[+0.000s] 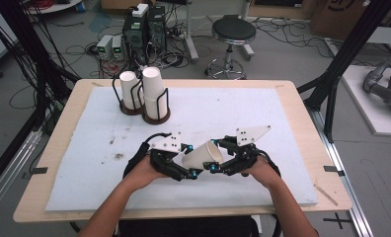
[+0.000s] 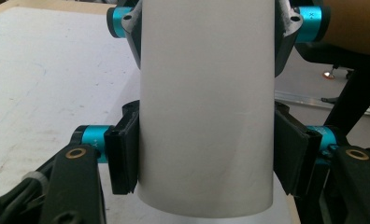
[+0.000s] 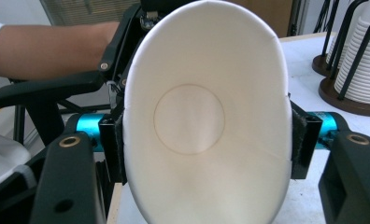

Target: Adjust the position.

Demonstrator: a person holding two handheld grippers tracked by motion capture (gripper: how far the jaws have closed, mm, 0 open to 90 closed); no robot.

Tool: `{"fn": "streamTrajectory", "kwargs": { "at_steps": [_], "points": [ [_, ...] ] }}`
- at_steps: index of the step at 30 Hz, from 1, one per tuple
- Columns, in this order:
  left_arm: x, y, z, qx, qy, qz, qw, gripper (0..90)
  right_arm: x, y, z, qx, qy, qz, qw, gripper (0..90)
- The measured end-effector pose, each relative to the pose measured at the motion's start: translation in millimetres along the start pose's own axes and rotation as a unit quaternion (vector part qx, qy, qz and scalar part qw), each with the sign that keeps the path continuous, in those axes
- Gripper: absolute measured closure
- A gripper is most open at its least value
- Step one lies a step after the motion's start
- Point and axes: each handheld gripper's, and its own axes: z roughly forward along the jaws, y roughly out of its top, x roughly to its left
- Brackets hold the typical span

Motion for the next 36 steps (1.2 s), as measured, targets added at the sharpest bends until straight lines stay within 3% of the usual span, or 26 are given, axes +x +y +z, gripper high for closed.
{"fn": "streamTrajectory", "kwargs": {
  "at_steps": [4,8,13,16,20,23,26,33,36],
  "points": [
    [0.2,-2.5,0.9,-0.029,-0.004,-0.021,0.9994,35.2,0.6,1.1,1.0,-0.024,-0.007,0.023,0.9994,26.0],
    [1.3,-5.5,-0.8,-0.057,-0.004,-0.033,0.9978,35.1,1.2,2.5,0.9,-0.042,-0.014,0.030,0.9986,22.2],
    [2.0,-7.9,-1.4,-0.079,-0.005,-0.041,0.9960,35.2,0.8,3.1,-0.2,-0.053,-0.016,0.035,0.9978,22.5],
    [1.0,-8.2,0.4,-0.083,-0.004,-0.041,0.9957,35.3,0.8,3.6,-0.6,-0.055,-0.014,0.028,0.9980,27.5],
    [-1.1,-7.7,7.1,-0.060,0.003,-0.042,0.9973,34.6,0.9,4.9,-2.1,-0.051,-0.007,0.014,0.9986,33.8],
    [-2.7,-5.6,9.3,-0.037,0.034,-0.043,0.9978,26.5,0.9,4.6,-1.4,-0.040,-0.013,0.011,0.9991,34.7],
    [-3.8,-4.4,7.6,-0.029,0.046,-0.035,0.9979,23.3,0.7,4.8,-1.9,-0.031,-0.019,0.011,0.9993,34.8],
    [-4.8,-3.1,7.3,-0.025,0.046,-0.030,0.9982,23.6,0.6,5.1,-0.5,-0.014,-0.026,0.011,0.9995,34.5],
    [-4.1,-3.1,10.9,-0.019,0.034,-0.018,0.9991,30.4,1.2,5.8,2.1,-0.012,-0.023,0.007,0.9996,34.4]
  ]
}}
